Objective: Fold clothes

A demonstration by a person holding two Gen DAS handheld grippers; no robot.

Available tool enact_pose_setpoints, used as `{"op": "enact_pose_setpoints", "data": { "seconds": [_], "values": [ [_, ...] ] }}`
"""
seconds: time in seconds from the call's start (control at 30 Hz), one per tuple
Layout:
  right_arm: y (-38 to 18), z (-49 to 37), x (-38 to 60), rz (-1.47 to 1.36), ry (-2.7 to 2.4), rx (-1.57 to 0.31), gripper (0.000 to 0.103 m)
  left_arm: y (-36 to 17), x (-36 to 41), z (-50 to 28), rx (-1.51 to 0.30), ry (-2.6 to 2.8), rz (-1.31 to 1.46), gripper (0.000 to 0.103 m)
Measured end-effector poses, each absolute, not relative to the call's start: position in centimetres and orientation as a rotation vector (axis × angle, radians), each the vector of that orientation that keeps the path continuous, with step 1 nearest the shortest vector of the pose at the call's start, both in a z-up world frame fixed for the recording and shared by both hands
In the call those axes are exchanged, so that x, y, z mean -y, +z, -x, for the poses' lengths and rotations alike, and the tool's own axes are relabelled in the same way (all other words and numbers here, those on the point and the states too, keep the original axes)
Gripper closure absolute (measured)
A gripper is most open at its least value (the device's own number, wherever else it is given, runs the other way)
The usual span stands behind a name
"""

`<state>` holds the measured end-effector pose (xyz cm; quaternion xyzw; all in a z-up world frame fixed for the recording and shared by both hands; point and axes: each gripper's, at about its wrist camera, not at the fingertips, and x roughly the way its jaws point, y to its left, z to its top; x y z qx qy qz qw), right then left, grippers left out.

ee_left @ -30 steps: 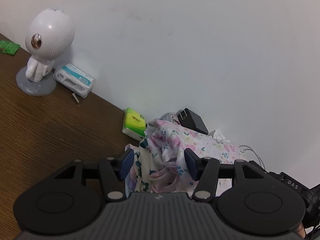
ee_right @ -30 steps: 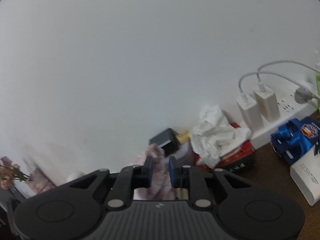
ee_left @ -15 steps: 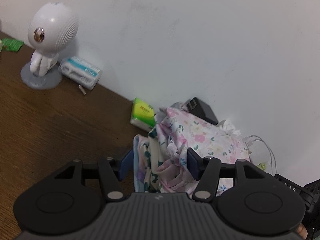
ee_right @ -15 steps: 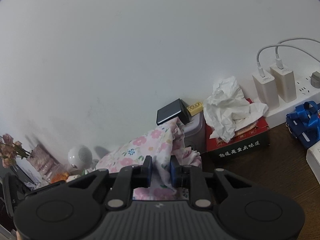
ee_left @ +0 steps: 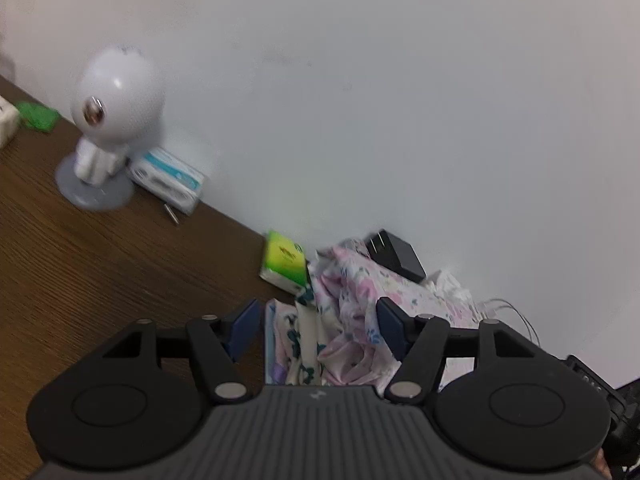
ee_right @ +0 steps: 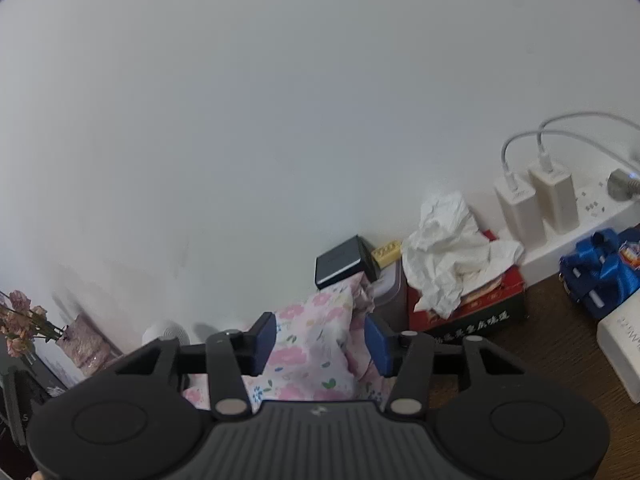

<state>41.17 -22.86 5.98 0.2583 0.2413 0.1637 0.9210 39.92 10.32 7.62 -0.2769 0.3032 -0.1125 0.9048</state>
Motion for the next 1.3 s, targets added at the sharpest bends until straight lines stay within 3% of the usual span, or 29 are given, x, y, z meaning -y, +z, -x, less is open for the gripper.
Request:
{"op": "enact_pose_setpoints", "data": {
  "seconds": [0.07, 0.1, 0.13, 0.17, 0.3, 0.43, 0.53, 0.7, 0.93, 1.3],
  "values": [
    [6.6, -40.4, 23.0, -0.508, 0.311, -0.474, 0.053, 8.7, -10.1, -38.2, -0.583, -0.221, 0.544, 0.034],
    [6.9, -39.7, 23.1, -0.492, 0.293, -0.461, 0.046, 9.2, -10.0, -37.1, -0.567, -0.218, 0.539, 0.027],
    [7.1, -38.7, 23.2, -0.486, 0.269, -0.450, 0.036, 9.6, -9.9, -36.0, -0.564, -0.219, 0.527, 0.026],
    [7.3, -37.7, 23.4, -0.479, 0.247, -0.441, 0.033, 10.1, -9.7, -34.8, -0.566, -0.223, 0.507, 0.026],
    [8.5, -32.5, 23.2, -0.436, 0.219, -0.431, 0.033, 12.0, -9.7, -29.2, -0.585, -0.190, 0.427, 0.024],
    [10.2, -25.4, 21.8, -0.339, 0.222, -0.445, 0.022, 12.9, -8.6, -21.8, -0.627, -0.102, 0.294, 0.003],
    [10.8, -18.9, 20.5, -0.189, 0.229, -0.461, 0.016, 12.7, -7.1, -15.8, -0.638, -0.043, 0.149, 0.000],
    [9.2, -8.7, 19.9, -0.073, 0.249, -0.520, 0.011, 10.0, -6.7, -6.9, -0.668, -0.023, 0.100, 0.000],
    [2.7, 0.4, 20.5, -0.082, 0.176, -0.685, 0.011, 4.9, -5.3, 0.8, -0.704, -0.009, 0.111, 0.000],
    [-1.4, 1.6, 20.3, -0.101, 0.059, -0.662, 0.007, 1.1, -1.3, 1.4, -0.706, 0.004, -0.029, 0.000]
  ]
}}
